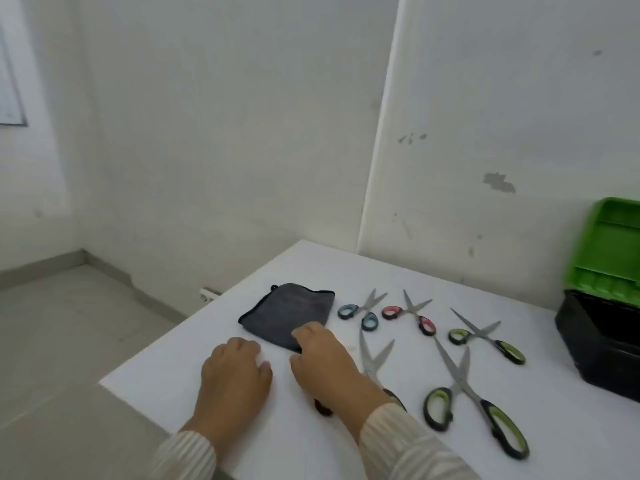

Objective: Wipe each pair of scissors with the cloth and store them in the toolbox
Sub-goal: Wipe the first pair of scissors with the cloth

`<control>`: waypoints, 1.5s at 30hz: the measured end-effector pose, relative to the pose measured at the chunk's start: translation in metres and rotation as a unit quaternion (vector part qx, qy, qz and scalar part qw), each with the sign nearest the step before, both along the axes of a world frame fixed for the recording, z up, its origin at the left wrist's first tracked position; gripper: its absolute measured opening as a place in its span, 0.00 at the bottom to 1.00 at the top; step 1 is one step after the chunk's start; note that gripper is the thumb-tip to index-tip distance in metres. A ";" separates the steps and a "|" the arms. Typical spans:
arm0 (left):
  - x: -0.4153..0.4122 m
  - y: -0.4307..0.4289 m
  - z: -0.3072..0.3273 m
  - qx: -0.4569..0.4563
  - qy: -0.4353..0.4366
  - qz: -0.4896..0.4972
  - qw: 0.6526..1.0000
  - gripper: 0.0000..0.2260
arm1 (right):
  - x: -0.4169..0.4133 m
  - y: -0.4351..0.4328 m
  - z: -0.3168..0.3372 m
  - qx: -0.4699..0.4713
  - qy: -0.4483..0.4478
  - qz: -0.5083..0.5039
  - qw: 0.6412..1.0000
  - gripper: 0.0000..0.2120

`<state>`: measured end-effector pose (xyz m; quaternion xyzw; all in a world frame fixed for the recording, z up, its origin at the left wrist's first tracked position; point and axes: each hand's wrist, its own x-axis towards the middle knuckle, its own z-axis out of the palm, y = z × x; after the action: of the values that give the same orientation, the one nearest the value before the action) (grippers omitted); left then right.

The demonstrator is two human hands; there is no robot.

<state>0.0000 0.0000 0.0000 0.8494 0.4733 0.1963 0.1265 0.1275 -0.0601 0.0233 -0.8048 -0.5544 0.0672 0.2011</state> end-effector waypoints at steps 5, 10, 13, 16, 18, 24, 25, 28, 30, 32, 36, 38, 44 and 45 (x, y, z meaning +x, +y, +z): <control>0.001 0.011 -0.009 -0.023 -0.030 -0.012 0.999 0.18 | 0.017 0.036 -0.014 -0.023 -0.030 -0.036 0.999 0.13; 0.017 0.036 0.000 -0.105 -0.013 0.048 0.993 0.30 | 0.022 0.037 -0.020 0.015 -0.065 -0.035 0.997 0.09; 0.030 0.055 0.013 -0.124 0.008 0.073 0.989 0.24 | 0.014 0.026 -0.019 0.027 -0.058 -0.023 0.998 0.10; 0.037 0.059 0.026 -0.112 0.010 0.042 0.993 0.12 | 0.007 0.009 -0.014 0.033 -0.001 -0.030 0.999 0.10; 0.043 0.052 0.039 -0.118 -0.057 0.003 0.991 0.10 | 0.005 -0.007 -0.005 0.059 0.061 -0.047 0.995 0.10; 0.082 -0.013 0.128 -0.027 -0.195 -0.157 0.968 0.11 | 0.022 -0.071 0.058 0.195 0.222 -0.098 0.950 0.10; 0.089 -0.028 0.145 -0.021 -0.214 -0.186 0.959 0.11 | 0.028 -0.084 0.072 0.234 0.263 -0.111 0.929 0.12; 0.109 -0.080 0.188 -0.035 -0.265 -0.273 0.924 0.10 | 0.049 -0.132 0.113 0.330 0.365 -0.181 0.851 0.12; 0.120 -0.118 0.204 -0.065 -0.289 -0.325 0.898 0.10 | 0.061 -0.169 0.135 0.369 0.426 -0.202 0.801 0.15; 0.132 -0.155 0.204 -0.088 -0.292 -0.372 0.877 0.09 | 0.069 -0.205 0.148 0.368 0.450 -0.215 0.785 0.20; 0.153 -0.217 0.171 -0.126 -0.261 -0.443 0.848 0.10 | 0.080 -0.261 0.140 0.370 0.436 -0.291 0.767 0.17; 0.161 -0.239 0.148 -0.130 -0.226 -0.460 0.849 0.12 | 0.086 -0.282 0.128 0.381 0.427 -0.331 0.750 0.11; 0.169 -0.268 0.097 -0.161 -0.120 -0.490 0.848 0.15 | 0.108 -0.319 0.080 0.347 0.319 -0.441 0.764 0.10; 0.168 -0.267 0.091 -0.177 -0.095 -0.489 0.849 0.15 | 0.114 -0.323 0.072 0.309 0.255 -0.449 0.798 0.13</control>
<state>0.1677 -0.2667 0.0912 0.9114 0.0091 0.1022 0.3985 0.2410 -0.3833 0.0950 -0.8122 -0.0504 -0.0026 0.5812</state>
